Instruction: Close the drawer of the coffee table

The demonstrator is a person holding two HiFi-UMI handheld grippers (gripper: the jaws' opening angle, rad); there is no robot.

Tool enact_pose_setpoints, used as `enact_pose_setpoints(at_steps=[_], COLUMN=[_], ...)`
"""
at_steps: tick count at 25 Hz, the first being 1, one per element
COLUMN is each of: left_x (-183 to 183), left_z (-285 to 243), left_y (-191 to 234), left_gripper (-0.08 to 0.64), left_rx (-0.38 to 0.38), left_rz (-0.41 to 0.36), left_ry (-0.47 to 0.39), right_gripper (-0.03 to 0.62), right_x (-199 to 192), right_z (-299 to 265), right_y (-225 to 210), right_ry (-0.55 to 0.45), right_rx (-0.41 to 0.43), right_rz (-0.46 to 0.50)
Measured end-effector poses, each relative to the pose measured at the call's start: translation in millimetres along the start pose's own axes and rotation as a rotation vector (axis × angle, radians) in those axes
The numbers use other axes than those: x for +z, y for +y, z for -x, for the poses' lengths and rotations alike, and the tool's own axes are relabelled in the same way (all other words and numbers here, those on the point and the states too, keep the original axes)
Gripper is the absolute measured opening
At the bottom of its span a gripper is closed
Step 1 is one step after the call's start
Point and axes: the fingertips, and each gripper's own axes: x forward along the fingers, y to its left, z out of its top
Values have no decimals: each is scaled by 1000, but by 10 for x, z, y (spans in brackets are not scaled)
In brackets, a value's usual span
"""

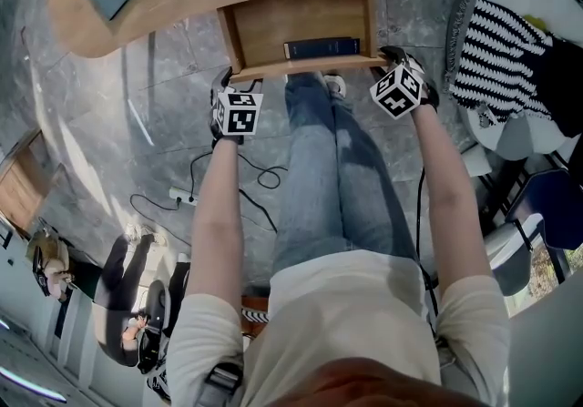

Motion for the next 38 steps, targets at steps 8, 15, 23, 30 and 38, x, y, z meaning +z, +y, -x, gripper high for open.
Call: enact_pose_setpoints(at_steps=[8, 15, 23, 30, 38], left_x=[159, 241, 364, 478, 647], left_z=[-15, -53, -86, -108, -118], left_y=[118, 157, 232, 306, 395], left_gripper=[299, 298, 298, 296, 296], left_rx=[5, 9, 15, 15, 22], left_rz=[-16, -18, -22, -26, -32], left_ry=[-9, -20, -40, -43, -61], right_gripper=[176, 176, 175, 173, 173], right_x=[118, 167, 255, 336, 442], right_z=[2, -20, -36, -44, -38], right_y=[-106, -197, -314, -414, -556], right_ry=[-8, -4, -3, -6, -12], right_rx=[-9, -15, -21, -26, -36], right_rz=[-4, 6, 15, 15, 18])
